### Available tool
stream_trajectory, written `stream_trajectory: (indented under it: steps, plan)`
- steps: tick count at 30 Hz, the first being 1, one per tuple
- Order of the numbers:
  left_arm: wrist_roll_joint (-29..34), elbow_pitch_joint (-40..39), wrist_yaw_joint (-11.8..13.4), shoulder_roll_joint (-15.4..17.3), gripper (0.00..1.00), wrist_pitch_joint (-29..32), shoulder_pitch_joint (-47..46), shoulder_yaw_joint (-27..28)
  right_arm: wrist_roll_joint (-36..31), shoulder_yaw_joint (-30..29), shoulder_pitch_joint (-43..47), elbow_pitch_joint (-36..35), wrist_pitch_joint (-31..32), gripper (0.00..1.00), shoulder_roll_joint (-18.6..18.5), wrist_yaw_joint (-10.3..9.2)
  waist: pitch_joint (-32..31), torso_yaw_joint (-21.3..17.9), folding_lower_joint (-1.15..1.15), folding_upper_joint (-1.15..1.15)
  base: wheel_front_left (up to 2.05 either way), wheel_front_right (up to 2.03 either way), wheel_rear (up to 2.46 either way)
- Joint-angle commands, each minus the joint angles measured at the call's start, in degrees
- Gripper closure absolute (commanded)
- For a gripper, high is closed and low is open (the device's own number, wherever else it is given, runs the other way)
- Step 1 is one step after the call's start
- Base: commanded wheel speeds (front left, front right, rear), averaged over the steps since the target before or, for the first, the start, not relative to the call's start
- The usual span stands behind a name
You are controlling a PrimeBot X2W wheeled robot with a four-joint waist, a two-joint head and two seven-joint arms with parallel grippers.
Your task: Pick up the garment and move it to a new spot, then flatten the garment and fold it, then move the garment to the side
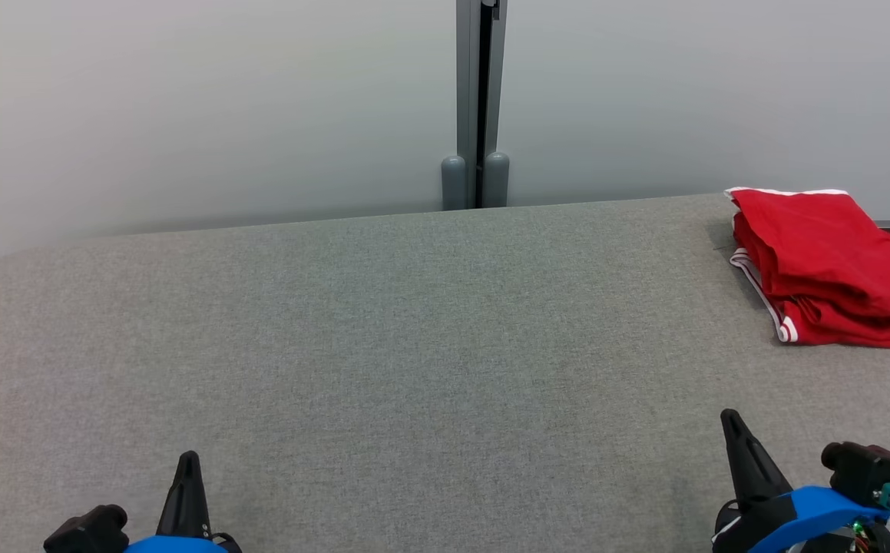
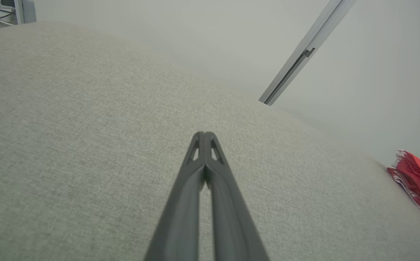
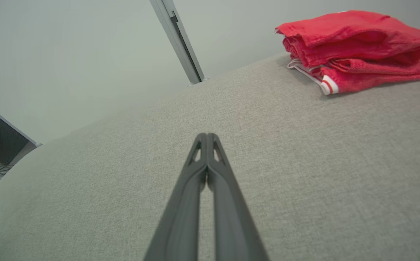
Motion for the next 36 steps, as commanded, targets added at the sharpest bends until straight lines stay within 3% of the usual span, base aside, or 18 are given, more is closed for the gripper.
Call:
stream_trajectory:
  steps: [1, 22, 28, 36]
  plan:
    - [-2.43, -1.18, -0.37, 0.05, 1.0, 0.66, -1.94, 0.87, 2.98, -0.37, -1.58, -1.08, 0.32, 1.0, -0.21, 0.0, 0.01, 0.05, 0.0, -0.01, 0.0, 0.0, 0.0]
    - [-18.7, -2.74, -2.01, -1.05, 1.0, 5.28, -4.0, 3.6, 22.02, -1.32, -2.8, -1.3, 2.71, 1.0, -0.3, 0.0, 0.16, 0.53, 0.0, -0.01, 0.0, 0.0, 0.0]
    - [-27.06, -3.52, -2.83, -1.66, 1.0, 7.69, -5.01, 5.03, 31.8, -1.88, -3.36, -1.36, 3.99, 1.0, -0.35, 0.0, 0.25, 0.82, 0.0, -0.01, 0.0, 0.0, 0.0]
    - [-31.74, -3.93, -3.27, -2.0, 1.0, 9.0, -5.68, 5.92, 37.25, -2.17, -3.74, -1.38, 4.67, 1.0, -0.38, 0.01, 0.31, 1.0, 0.0, -0.01, 0.0, 0.0, 0.0]
